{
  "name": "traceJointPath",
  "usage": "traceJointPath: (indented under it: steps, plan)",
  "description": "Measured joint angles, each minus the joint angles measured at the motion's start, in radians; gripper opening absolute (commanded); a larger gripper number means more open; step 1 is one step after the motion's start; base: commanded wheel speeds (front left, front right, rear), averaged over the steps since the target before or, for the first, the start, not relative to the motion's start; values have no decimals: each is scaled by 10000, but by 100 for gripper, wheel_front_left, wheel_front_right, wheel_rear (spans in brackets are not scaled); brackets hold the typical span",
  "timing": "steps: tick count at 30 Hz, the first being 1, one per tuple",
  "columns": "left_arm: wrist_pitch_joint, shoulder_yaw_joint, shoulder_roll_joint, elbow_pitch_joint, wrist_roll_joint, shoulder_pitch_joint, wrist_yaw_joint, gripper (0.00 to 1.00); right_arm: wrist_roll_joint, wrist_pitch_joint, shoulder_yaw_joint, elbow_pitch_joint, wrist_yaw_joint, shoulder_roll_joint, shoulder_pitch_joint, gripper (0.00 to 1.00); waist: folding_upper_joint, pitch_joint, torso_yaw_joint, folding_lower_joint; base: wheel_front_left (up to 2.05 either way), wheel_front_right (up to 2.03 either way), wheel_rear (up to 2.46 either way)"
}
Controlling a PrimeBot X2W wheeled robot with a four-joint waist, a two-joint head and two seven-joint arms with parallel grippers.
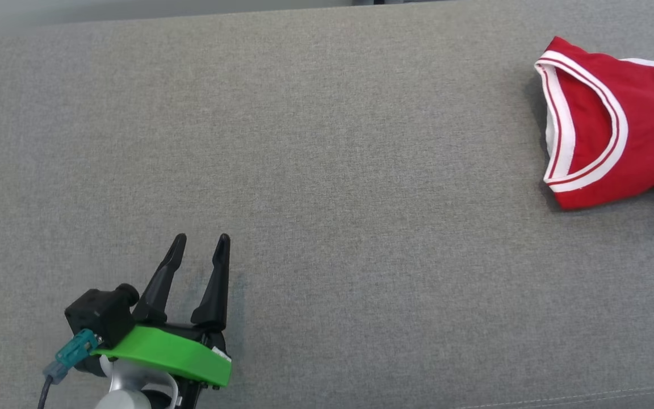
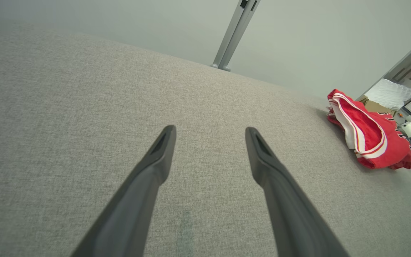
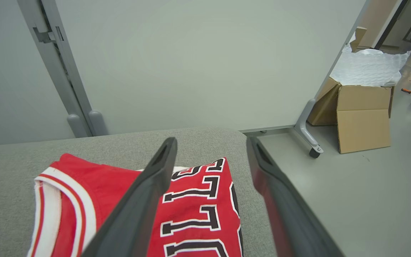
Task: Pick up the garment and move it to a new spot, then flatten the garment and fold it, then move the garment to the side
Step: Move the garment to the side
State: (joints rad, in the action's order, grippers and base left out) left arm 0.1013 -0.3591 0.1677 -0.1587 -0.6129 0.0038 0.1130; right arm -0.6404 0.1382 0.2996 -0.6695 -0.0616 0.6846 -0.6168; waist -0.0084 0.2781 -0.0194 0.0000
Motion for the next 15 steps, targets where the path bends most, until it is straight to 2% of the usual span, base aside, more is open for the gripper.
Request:
traceJointPath:
  steps: [10, 15]
  plan:
    - [696, 265, -587, 591, -167, -593, -174, 100, 451, 742, 909, 669, 115, -1655, -267, 100, 0, -961, -438, 0, 0, 0, 0]
    - [911, 384, -604, 1070, -188, -602, -174, 100, 408, 874, 1009, 759, 69, -2416, 300, 100, 0, -1524, -549, 0, 0, 0, 0]
